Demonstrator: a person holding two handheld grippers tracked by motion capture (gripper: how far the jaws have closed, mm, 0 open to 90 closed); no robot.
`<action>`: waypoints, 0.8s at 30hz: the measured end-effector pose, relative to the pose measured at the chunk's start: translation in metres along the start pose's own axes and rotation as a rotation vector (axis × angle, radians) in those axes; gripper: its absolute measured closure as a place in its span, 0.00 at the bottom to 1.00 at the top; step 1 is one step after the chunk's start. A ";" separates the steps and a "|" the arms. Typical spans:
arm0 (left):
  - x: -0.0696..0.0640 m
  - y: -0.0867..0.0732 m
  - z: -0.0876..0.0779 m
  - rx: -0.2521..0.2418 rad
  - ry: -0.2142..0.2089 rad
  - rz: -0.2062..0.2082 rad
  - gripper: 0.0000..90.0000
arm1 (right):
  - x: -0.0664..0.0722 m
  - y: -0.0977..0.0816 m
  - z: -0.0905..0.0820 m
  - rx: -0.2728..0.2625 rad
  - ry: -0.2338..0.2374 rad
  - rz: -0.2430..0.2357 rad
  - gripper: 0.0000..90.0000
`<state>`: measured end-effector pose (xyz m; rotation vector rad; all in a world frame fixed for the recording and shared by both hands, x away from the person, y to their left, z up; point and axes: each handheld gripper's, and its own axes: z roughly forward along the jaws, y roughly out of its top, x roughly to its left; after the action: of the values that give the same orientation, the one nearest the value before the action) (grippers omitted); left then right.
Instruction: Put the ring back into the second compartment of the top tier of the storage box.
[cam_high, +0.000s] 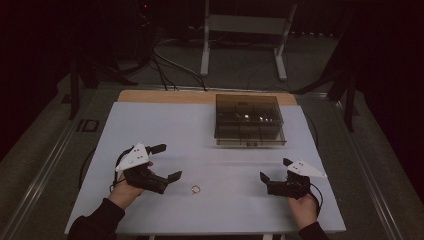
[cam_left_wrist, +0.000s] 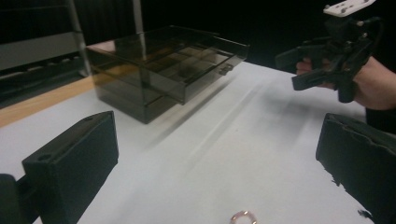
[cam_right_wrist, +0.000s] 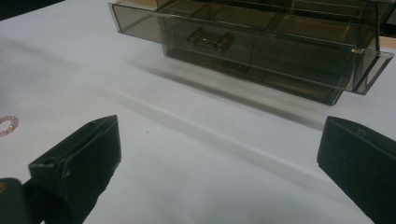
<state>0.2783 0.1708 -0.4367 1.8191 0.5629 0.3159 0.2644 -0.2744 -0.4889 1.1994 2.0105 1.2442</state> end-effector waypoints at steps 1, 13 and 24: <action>-0.001 0.000 0.003 0.010 -0.007 0.002 0.00 | 0.000 0.000 0.000 0.000 -0.001 0.001 0.00; -0.008 -0.010 0.025 0.100 -0.019 -0.008 0.01 | 0.000 0.000 0.001 0.010 0.016 0.005 0.00; -0.022 -0.025 0.052 0.255 -0.036 -0.024 0.01 | 0.000 0.000 0.001 0.010 0.042 0.016 0.00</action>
<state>0.2788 0.1226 -0.4758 2.0576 0.6214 0.2015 0.2654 -0.2740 -0.4898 1.2061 2.0427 1.2790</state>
